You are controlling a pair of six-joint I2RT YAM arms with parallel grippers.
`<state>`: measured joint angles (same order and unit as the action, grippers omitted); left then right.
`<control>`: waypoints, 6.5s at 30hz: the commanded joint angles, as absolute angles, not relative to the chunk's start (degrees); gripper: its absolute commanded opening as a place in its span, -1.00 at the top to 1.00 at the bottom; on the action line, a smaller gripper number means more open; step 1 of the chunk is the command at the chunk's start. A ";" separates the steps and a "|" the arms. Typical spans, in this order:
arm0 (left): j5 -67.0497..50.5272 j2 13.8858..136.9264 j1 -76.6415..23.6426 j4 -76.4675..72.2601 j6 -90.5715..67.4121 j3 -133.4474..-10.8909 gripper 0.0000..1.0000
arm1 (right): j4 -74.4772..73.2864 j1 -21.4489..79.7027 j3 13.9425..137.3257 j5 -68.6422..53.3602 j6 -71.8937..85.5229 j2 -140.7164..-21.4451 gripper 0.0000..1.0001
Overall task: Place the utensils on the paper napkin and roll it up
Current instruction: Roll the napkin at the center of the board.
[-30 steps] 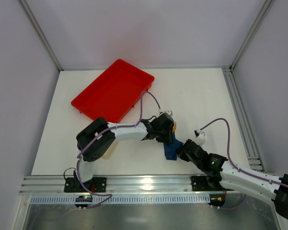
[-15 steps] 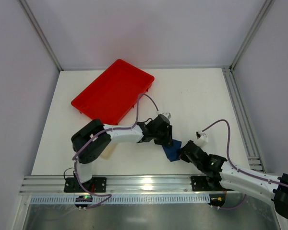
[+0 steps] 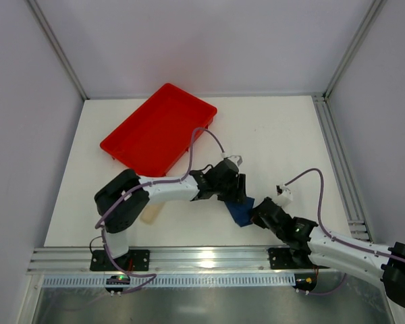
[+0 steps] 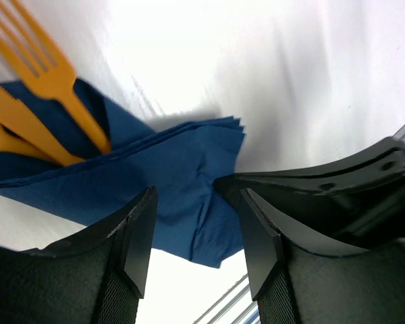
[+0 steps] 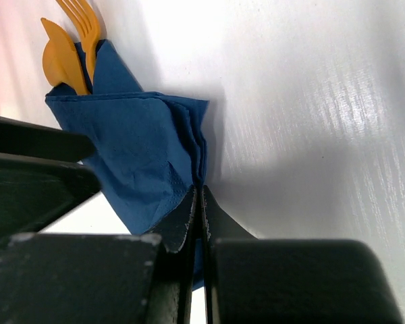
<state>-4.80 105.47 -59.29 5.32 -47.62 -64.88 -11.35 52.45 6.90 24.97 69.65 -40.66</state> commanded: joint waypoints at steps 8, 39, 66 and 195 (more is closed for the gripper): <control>0.27 99.32 -59.24 11.79 -44.29 -67.42 -0.02 | -9.41 52.82 7.82 25.58 74.79 -45.17 0.92; -6.86 106.08 -64.86 -2.11 -47.99 -59.50 0.29 | -11.42 53.96 7.82 27.25 78.93 -43.95 0.92; -10.28 102.04 -65.57 -3.69 -39.38 -53.35 0.26 | -12.83 18.64 31.09 -22.80 26.82 -54.45 0.36; -3.25 95.36 -67.32 -4.48 -41.66 -44.03 0.24 | -9.76 29.79 28.74 -22.85 21.89 -76.82 0.15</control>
